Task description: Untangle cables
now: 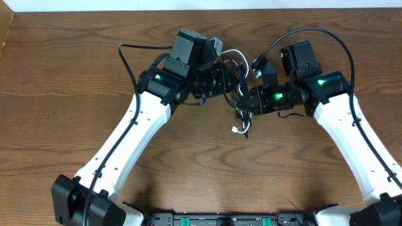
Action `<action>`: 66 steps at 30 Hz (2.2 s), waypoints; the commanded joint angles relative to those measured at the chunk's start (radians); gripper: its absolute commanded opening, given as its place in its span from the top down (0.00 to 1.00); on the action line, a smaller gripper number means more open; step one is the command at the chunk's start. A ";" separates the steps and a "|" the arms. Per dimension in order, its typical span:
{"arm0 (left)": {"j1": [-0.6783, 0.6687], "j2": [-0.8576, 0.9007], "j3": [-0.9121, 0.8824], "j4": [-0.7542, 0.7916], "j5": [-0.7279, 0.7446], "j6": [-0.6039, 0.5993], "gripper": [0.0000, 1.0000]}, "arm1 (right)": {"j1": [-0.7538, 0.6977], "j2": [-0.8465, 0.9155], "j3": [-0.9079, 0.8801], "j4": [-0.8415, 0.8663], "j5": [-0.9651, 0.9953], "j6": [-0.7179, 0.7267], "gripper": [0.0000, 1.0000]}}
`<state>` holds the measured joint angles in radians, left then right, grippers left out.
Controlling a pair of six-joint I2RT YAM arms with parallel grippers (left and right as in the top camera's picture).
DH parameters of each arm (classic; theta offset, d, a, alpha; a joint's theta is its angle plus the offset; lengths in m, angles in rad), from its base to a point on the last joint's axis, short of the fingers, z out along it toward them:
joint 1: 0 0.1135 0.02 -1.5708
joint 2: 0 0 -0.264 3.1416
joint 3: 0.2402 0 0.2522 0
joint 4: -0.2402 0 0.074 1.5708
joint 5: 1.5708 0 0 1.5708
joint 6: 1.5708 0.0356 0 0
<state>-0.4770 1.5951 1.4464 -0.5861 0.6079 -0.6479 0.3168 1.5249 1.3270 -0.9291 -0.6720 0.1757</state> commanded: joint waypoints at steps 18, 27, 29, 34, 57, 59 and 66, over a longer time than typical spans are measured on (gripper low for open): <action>-0.015 0.116 -0.005 0.099 0.109 0.000 0.80 | -0.006 0.000 0.027 0.002 -0.007 0.003 0.98; -0.008 0.116 -0.005 0.095 0.171 0.079 0.80 | -0.006 0.000 0.027 0.001 -0.007 0.003 0.98; 0.002 0.116 -0.005 0.095 0.175 0.079 0.80 | -0.006 0.000 0.027 0.000 -0.007 0.003 0.98; 0.014 0.116 -0.005 0.095 0.197 0.091 0.81 | -0.006 0.000 0.027 0.000 -0.007 0.003 0.98; 0.013 0.116 -0.005 0.095 0.260 0.094 0.81 | -0.006 0.000 0.027 0.001 -0.007 0.003 0.98; 0.013 0.116 -0.005 0.095 0.260 0.094 0.81 | -0.006 0.000 0.027 0.001 -0.007 0.003 0.98; 0.013 0.116 -0.005 0.095 0.260 0.094 0.81 | -0.006 0.000 0.027 0.001 -0.007 0.003 0.98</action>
<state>-0.4522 1.7115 1.4410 -0.4995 0.7811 -0.5713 0.3153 1.5307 1.3296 -0.9340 -0.6498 0.1795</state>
